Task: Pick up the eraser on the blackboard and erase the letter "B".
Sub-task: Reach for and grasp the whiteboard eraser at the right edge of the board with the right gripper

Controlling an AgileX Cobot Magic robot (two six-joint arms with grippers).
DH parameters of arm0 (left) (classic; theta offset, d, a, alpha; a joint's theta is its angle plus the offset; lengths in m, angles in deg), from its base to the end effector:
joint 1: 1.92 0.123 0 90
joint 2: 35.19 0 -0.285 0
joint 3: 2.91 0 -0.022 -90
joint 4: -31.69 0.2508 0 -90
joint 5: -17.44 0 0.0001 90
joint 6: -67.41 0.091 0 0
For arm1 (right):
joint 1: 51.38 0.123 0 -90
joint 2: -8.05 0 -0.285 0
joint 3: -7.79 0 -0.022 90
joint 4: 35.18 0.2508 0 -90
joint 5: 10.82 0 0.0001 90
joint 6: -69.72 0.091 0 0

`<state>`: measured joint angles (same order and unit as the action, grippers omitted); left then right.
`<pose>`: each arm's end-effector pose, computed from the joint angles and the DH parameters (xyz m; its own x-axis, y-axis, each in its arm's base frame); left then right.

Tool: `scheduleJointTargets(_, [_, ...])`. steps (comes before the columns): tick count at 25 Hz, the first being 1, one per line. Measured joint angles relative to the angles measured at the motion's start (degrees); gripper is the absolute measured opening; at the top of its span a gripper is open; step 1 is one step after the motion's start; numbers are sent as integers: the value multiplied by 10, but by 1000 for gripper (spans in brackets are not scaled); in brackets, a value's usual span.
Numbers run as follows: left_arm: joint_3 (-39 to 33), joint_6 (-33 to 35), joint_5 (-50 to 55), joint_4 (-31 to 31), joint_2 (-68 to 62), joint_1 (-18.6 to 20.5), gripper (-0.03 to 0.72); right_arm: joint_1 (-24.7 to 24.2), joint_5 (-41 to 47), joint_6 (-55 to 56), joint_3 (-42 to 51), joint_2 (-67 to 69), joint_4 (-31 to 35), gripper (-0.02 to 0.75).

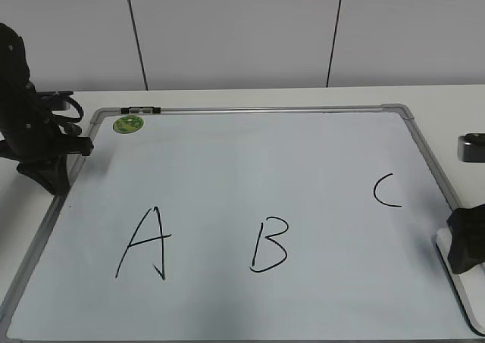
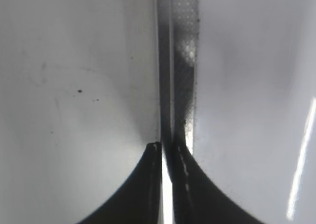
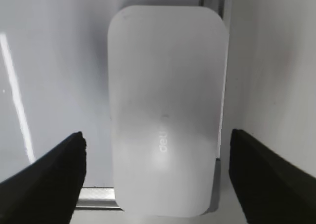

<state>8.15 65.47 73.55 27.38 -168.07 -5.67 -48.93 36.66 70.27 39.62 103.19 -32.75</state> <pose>0.4207 -0.0333 0.1275 -0.9994 -0.0103 -0.0326 -0.0082 0.9979 -0.0650 0.2475 0.0134 0.1831 -0.9954 -0.0043 -0.0959 -0.0077 0.9994 0.0348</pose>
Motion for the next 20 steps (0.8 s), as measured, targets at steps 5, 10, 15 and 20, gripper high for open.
scheduleJointTargets(5, [0, 0, 0, 0, 0, 0, 25, 0, -6, 2, -5, 37, 0, 678])
scheduleJointTargets(10, [0, 0, 0, 0, 0, 0, 25, 0, -23, 12, -8, 58, -1, 675])
scheduleJointTargets(15, [0, 0, 0, 0, 0, 0, 26, 0, -32, 20, -8, 79, -4, 669])
scheduleJointTargets(20, [1, 0, 0, 0, 0, 0, 27, 0, -34, 23, -8, 80, -7, 569])
